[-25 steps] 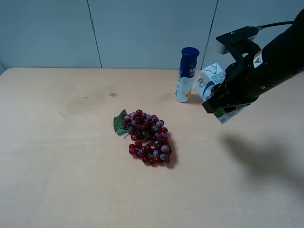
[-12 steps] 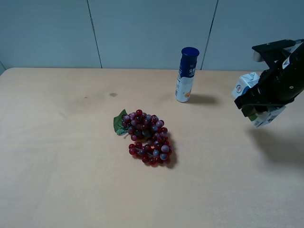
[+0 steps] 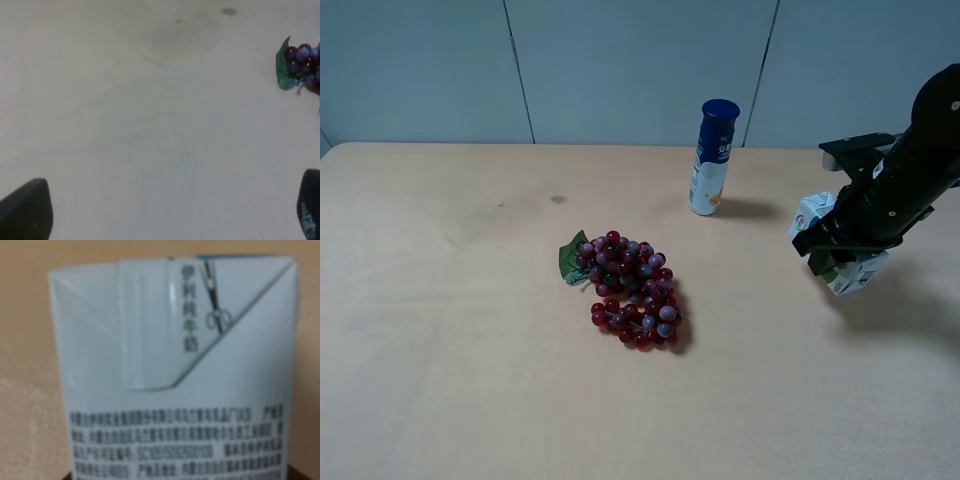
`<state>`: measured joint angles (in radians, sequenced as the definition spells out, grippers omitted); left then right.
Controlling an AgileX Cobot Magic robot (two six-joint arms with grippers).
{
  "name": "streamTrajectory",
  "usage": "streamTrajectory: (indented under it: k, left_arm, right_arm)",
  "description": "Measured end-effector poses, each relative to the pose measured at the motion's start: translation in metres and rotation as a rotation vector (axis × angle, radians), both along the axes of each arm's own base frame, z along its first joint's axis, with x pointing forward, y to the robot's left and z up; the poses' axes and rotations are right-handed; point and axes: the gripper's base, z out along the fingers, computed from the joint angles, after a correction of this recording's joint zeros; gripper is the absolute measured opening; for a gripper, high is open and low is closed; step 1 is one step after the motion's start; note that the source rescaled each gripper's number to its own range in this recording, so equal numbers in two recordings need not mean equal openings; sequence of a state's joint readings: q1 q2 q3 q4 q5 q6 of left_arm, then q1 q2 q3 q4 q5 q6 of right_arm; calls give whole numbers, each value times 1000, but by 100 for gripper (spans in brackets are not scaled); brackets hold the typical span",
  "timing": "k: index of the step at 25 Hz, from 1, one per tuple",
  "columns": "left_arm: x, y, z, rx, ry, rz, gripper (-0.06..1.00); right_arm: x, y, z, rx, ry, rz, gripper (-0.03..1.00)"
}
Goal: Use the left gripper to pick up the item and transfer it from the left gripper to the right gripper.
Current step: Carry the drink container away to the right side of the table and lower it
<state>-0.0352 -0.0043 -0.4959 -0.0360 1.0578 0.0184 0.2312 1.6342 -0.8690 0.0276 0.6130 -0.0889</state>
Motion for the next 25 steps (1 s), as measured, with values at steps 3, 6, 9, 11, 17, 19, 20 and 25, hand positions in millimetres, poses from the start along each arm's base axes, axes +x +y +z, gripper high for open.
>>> streamTrajectory:
  k: [3, 6, 9, 11, 17, 19, 20, 25]
  left_arm:
    - [0, 0, 0, 0, 0, 0, 96]
    - [0, 0, 0, 0, 0, 0, 96]
    - [0, 0, 0, 1, 0, 0, 96]
    - [0, 0, 0, 1, 0, 0, 96]
    - [0, 0, 0, 1, 0, 0, 96]
    - [0, 0, 0, 1, 0, 0, 96]
    - [0, 0, 0, 1, 0, 0, 96]
    - [0, 0, 0, 1, 0, 0, 96]
  right_arm:
    - [4, 2, -10, 11, 12, 3, 0]
    - [7, 3, -19, 11, 21, 2, 0]
    - [9, 4, -23, 13, 19, -1, 0]
    - [10, 4, -24, 15, 10, -1, 0]
    - [11, 4, -24, 16, 4, -2, 0]
    - [11, 4, -24, 16, 4, -2, 0]
    - [11, 4, -24, 16, 4, -2, 0]
    - [10, 4, -24, 16, 8, -2, 0]
